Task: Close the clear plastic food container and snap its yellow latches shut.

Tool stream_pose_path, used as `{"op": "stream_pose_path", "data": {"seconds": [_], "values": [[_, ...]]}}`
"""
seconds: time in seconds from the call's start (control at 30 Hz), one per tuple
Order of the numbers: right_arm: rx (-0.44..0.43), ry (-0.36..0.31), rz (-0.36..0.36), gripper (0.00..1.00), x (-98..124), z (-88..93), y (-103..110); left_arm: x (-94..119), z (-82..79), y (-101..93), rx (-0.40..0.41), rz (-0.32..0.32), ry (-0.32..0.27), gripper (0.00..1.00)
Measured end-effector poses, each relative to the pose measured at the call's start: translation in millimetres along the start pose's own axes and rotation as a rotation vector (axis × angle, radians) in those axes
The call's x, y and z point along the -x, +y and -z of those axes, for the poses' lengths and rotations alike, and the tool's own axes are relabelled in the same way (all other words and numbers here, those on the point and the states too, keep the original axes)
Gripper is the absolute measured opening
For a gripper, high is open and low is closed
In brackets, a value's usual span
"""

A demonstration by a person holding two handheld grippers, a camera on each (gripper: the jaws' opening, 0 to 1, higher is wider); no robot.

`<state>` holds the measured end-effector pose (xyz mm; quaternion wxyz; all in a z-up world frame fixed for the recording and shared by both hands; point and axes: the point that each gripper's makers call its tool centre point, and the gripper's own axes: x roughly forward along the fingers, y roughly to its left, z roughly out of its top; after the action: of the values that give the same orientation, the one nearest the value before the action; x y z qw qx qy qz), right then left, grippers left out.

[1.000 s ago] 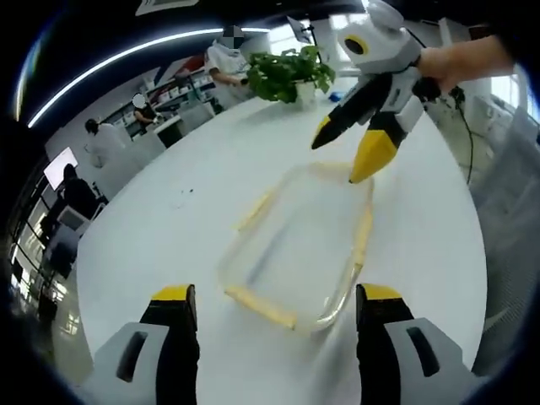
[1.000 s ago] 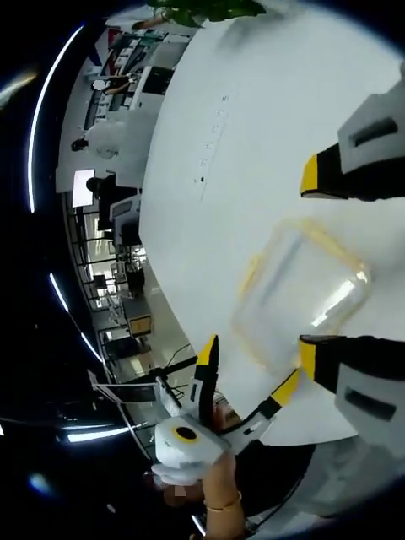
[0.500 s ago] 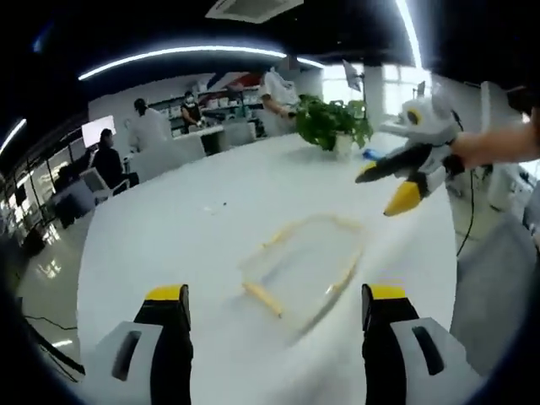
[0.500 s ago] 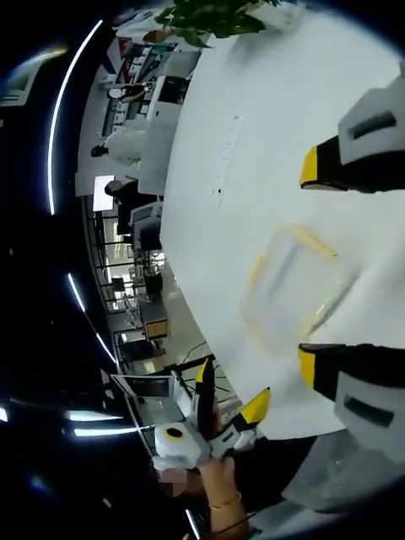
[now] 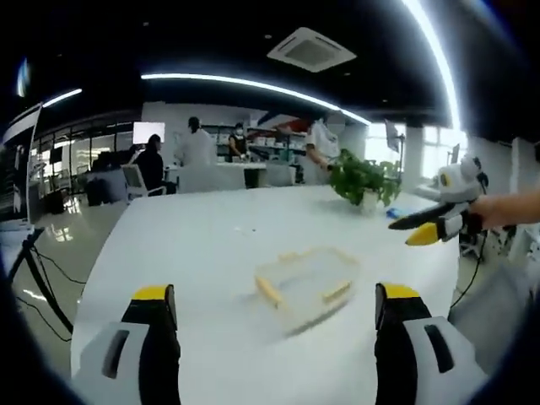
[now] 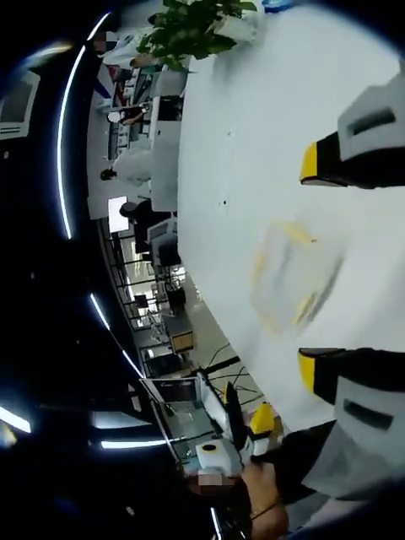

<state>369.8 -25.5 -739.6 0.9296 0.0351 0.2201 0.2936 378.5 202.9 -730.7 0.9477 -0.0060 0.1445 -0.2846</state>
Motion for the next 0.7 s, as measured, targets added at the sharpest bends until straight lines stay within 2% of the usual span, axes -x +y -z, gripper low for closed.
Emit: {"op": "stream_pose_path", "data": {"seconds": [0.17, 0.33, 0.47, 0.7], "values": [[-0.008, -0.005, -0.006, 0.87, 13, 18.1, 17, 12, 9.3, -6.6, 0.060, -0.007, -0.005, 0.99], [-0.041, -0.021, -0.004, 0.89, 22, 26.8, 24, 20, 15.0, -14.5, 0.056, -0.013, 0.009, 0.99], [-0.043, -0.017, -0.002, 0.89, 28, 31.1, 26, 26, 13.5, -23.1, 0.046, -0.010, 0.009, 0.99], [-0.034, -0.004, -0.019, 0.89, 35, 37.1, 34, 38, 13.9, -24.6, 0.039, -0.019, 0.004, 0.98]]}}
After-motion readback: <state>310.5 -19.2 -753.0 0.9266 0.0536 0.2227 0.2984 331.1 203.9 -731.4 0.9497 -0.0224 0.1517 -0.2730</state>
